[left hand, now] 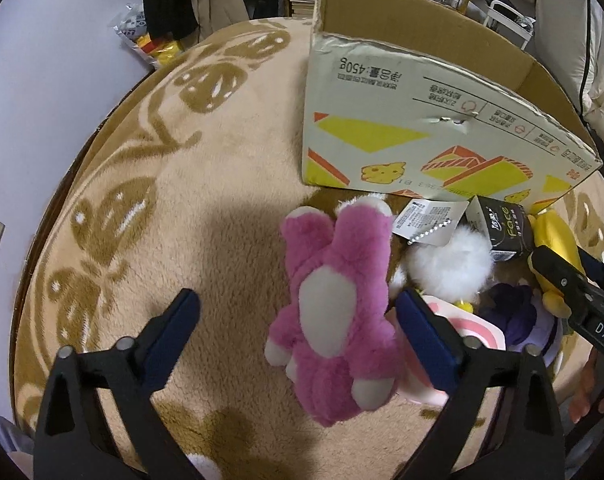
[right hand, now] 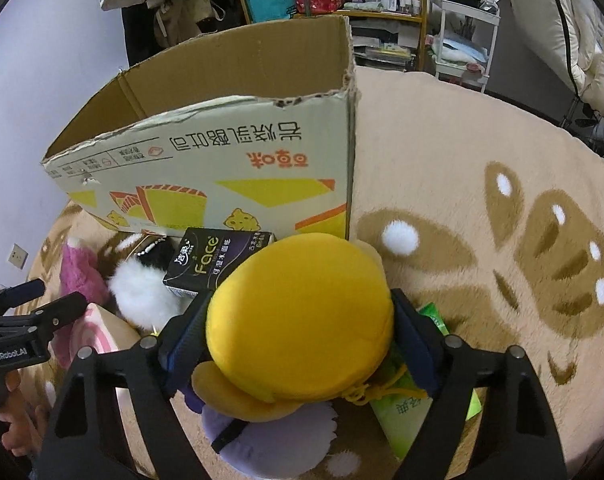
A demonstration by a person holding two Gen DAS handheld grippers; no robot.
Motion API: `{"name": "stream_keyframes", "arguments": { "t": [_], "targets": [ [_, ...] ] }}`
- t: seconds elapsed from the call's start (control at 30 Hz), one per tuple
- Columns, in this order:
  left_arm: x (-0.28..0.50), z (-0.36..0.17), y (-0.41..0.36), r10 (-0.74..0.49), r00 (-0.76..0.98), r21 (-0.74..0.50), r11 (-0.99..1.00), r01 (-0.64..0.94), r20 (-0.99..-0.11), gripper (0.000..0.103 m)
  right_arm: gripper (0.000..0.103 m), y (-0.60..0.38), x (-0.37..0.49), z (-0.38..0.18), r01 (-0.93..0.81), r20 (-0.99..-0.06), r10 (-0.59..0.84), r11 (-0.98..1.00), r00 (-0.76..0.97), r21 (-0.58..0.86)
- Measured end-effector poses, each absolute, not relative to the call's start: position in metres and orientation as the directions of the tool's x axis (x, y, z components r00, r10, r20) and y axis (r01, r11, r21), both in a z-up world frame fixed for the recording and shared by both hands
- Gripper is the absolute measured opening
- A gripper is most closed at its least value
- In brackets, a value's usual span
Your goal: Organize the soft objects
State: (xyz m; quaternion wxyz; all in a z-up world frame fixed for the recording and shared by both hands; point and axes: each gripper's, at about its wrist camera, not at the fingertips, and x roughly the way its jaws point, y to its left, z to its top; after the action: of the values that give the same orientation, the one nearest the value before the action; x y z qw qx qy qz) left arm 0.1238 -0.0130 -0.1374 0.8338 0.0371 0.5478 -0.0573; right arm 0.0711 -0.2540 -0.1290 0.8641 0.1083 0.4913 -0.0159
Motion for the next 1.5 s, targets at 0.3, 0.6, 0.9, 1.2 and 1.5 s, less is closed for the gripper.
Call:
{"name": "stream_keyframes", "arguments": {
  "t": [0.3,0.6,0.9,1.2,1.5],
  "targets": [
    [0.117,-0.142,-0.021,-0.118,0.361,-0.053,0.981,0.186,-0.925,0.053,0.088,-0.253,0.066,-0.128,0.129,-0.849,0.081,0.977,0.523,0.172],
    [0.110,-0.138,-0.031,-0.110,0.395,-0.018,0.973,0.230,-0.912,0.039,0.088,-0.255,0.060,-0.124,0.124,-0.838,0.117,0.969,0.534,0.214],
    [0.094,-0.118,-0.028,-0.076,0.507,0.033,0.979,0.202,-0.858,0.039,0.088,-0.255,0.054,-0.112,0.123,-0.810,0.113,0.967,0.575,0.222],
    [0.080,-0.086,-0.017,-0.097,0.633,0.013,0.986,0.167,-0.768,0.039,0.088,-0.250,0.043,-0.087,0.112,-0.756,0.100,0.968,0.646,0.224],
    [0.052,-0.051,-0.018,-0.099,0.777,0.049,0.985,0.166,-0.622,0.039,0.088,-0.243,0.021,-0.046,0.083,-0.618,0.046,0.980,0.784,0.179]
  ]
}}
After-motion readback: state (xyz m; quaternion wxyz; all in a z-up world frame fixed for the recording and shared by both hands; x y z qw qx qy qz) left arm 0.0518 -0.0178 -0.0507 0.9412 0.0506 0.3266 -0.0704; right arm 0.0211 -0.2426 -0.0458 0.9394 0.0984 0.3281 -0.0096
